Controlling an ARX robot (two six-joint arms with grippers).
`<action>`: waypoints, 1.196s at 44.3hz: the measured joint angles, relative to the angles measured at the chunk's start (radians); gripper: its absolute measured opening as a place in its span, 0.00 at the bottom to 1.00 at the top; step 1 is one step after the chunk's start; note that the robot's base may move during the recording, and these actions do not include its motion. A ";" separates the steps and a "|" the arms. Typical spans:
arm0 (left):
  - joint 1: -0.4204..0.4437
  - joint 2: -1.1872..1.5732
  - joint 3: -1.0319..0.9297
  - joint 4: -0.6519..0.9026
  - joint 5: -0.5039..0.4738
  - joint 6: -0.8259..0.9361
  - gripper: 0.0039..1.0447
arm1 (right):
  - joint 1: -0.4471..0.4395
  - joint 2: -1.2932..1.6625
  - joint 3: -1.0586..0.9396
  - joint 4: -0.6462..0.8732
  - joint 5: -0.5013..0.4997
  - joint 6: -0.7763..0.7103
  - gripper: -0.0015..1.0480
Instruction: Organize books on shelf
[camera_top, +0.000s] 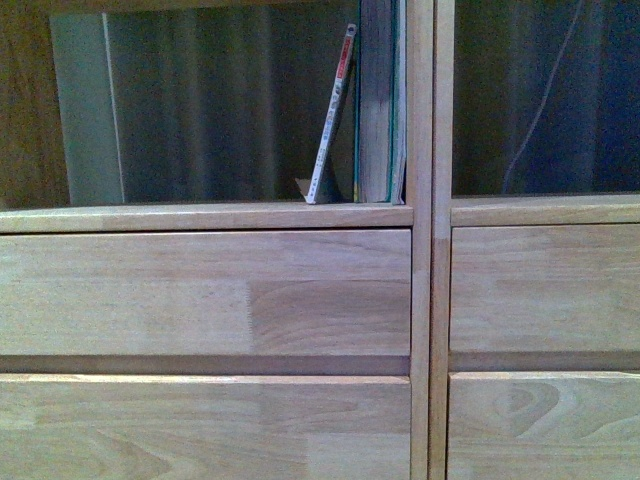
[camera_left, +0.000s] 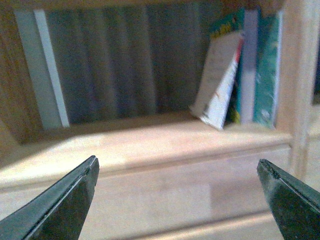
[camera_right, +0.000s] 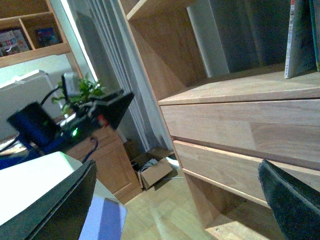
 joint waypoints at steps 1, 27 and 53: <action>0.008 -0.050 -0.053 -0.013 0.018 -0.009 0.93 | 0.000 0.000 0.000 0.000 0.000 0.000 0.93; 0.019 -0.332 -0.336 -0.288 -0.305 -0.042 0.09 | 0.056 -0.190 -0.089 -0.522 0.790 -0.583 0.37; 0.019 -0.551 -0.508 -0.331 -0.306 -0.046 0.02 | 0.014 -0.329 -0.290 -0.452 0.779 -0.620 0.03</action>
